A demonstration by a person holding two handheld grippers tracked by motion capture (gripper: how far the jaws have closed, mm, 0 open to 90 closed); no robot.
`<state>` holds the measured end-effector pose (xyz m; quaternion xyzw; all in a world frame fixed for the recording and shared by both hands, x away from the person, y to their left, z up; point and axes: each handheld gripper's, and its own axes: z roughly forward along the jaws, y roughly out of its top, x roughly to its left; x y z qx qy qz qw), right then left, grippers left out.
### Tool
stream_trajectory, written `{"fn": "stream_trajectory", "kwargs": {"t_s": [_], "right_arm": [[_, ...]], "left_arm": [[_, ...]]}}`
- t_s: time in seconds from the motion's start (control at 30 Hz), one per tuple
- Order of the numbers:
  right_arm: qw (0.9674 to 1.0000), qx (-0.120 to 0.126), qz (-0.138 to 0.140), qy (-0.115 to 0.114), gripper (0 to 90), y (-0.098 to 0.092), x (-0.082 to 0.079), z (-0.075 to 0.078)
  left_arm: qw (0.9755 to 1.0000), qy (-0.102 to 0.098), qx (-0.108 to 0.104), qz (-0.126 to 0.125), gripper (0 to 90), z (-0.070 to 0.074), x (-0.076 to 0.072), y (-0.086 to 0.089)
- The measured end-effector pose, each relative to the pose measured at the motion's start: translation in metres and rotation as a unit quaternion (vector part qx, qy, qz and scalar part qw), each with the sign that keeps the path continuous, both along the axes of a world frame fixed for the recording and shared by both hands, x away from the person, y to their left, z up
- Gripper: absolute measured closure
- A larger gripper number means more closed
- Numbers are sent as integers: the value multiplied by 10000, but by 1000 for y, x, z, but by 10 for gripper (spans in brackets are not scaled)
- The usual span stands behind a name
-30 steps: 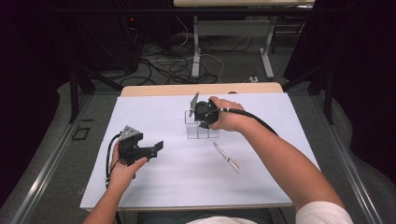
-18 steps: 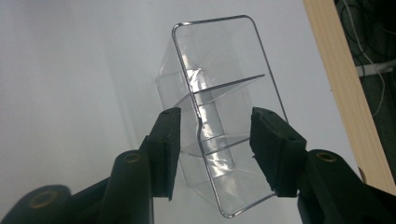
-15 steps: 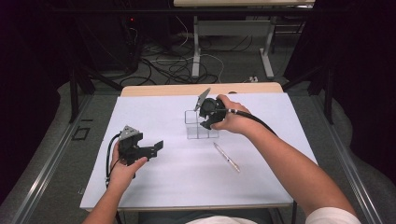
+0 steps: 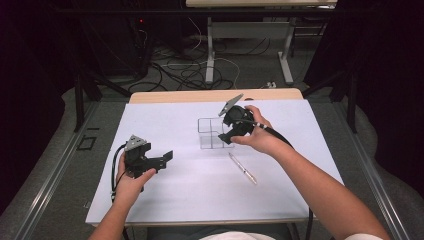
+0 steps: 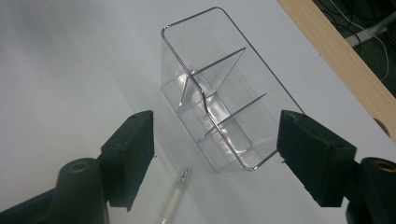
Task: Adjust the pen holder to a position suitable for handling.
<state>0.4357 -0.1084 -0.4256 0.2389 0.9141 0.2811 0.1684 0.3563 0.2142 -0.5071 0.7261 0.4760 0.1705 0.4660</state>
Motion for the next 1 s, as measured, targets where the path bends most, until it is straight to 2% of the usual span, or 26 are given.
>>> {"fn": "stream_trajectory", "kwargs": {"t_s": [0.13, 0.17, 0.2, 0.23, 0.27, 0.4, 0.43, 0.53, 0.67, 0.77, 0.87, 1.0], "right_arm": [[9990, 290, -348, 16, 192, -7, -3, -2], [9990, 290, -348, 16, 192, -7, -3, -2], [9983, 350, -455, 42, 187, -9, -4, -2], [9967, 490, -622, 168, 176, -12, -5, -1], [9963, 545, -611, 267, 160, -14, -4, -1], [9947, 621, -750, 342, 145, -23, -4, -2], [9916, 825, -901, 435, 144, -29, -4, -4], [9890, 1019, -929, 544, 142, -36, -4, -8], [9863, 1075, -1036, 705, 138, -45, -5, -14], [9853, 1097, -1162, 598, 142, -48, -6, -20], [9846, 1079, -1215, 652, 152, -52, -7, -25], [9847, 964, -1333, 580, 175, -53, -9, -30]], "left_arm": [[10000, 11, -4, -11, 43, 0, 1, -1], [10000, 11, -4, -11, 43, 0, 1, -1], [10000, 12, -5, -15, 43, 0, 1, -1], [10000, 15, -10, -14, 43, 0, 1, -1], [10000, 23, -21, -15, 43, 0, 1, -1], [10000, 28, -45, -9, 42, 0, 1, -1], [10000, 30, -49, -10, 37, 0, 1, -1], [10000, 48, -44, -12, 25, 0, 1, -1], [10000, 60, -63, 5, 20, 0, 1, -1], [9999, 83, -75, 32, 19, -1, 2, -1], [9999, 101, -58, 46, 12, -1, 2, 0], [9999, 119, -70, 41, 7, -1, 2, 0]]}}
